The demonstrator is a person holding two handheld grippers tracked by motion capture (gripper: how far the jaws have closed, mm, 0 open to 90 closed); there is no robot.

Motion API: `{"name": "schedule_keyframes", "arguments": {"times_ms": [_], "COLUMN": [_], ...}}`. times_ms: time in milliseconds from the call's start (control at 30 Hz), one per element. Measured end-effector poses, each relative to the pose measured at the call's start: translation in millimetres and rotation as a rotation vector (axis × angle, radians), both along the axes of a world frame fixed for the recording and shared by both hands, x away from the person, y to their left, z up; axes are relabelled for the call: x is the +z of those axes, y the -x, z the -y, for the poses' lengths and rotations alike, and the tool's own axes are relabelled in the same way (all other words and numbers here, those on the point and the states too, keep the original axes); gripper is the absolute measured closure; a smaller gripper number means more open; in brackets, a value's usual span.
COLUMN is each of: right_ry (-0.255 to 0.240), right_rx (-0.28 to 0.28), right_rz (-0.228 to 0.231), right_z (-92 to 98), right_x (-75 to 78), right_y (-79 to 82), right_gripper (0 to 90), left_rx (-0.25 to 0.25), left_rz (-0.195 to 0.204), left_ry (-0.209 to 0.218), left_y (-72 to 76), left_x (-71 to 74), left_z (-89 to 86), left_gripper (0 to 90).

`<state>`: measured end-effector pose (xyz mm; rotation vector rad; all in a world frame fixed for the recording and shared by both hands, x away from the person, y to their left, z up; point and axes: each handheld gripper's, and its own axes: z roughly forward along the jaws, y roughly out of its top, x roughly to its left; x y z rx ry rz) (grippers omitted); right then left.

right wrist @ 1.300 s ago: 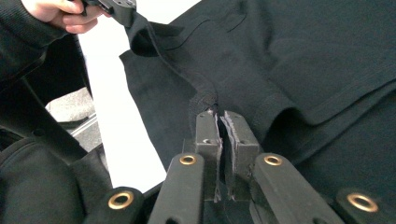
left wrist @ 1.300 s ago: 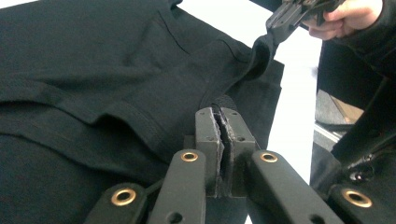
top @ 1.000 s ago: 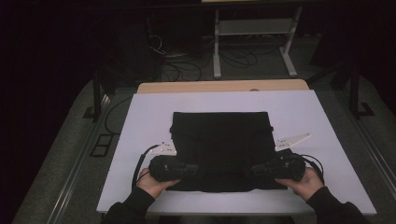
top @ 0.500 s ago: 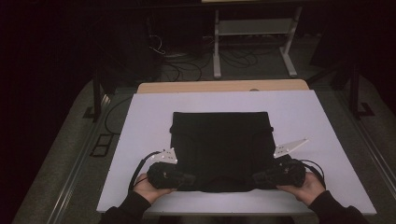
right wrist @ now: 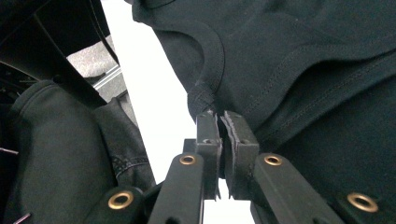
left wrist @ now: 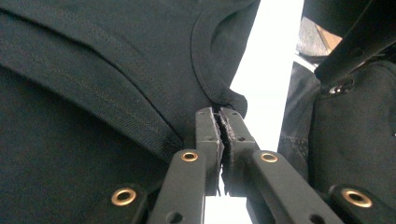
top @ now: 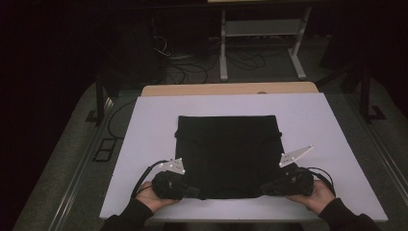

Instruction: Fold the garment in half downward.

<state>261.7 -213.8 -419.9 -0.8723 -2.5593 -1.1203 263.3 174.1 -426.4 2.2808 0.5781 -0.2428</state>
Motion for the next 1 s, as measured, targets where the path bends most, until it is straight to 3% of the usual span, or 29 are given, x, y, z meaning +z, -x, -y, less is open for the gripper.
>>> {"name": "schedule_keyframes", "arguments": {"times_ms": [400,633,800,967,1000], "right_ry": [0.031,0.029,0.009,0.009,0.009], "right_rx": [0.027,0.017,-0.007,-0.040,-0.040], "right_rz": [-0.011,-0.018,0.004,0.040,0.040], "right_z": [-0.8,-0.3,5.7,8.4,8.4], "right_x": [-4.4,-4.1,1.5,5.2,5.2], "right_y": [1.3,1.5,0.2,-0.1,-0.1], "right_gripper": [83.5,80.9,71.3,50.9,50.9], "left_rx": [-0.014,-0.018,-0.029,-0.015,-0.015], "left_rz": [-0.008,-0.004,0.024,0.036,0.036], "left_ry": [-0.014,-0.013,-0.011,0.016,0.016], "left_y": [0.1,1.8,5.5,6.0,6.0], "left_x": [-3.3,-3.6,-1.4,2.5,2.5], "left_z": [0.1,0.5,0.8,-1.1,-1.1], "left_gripper": [85.0,79.0,64.4,47.4,44.4]}}
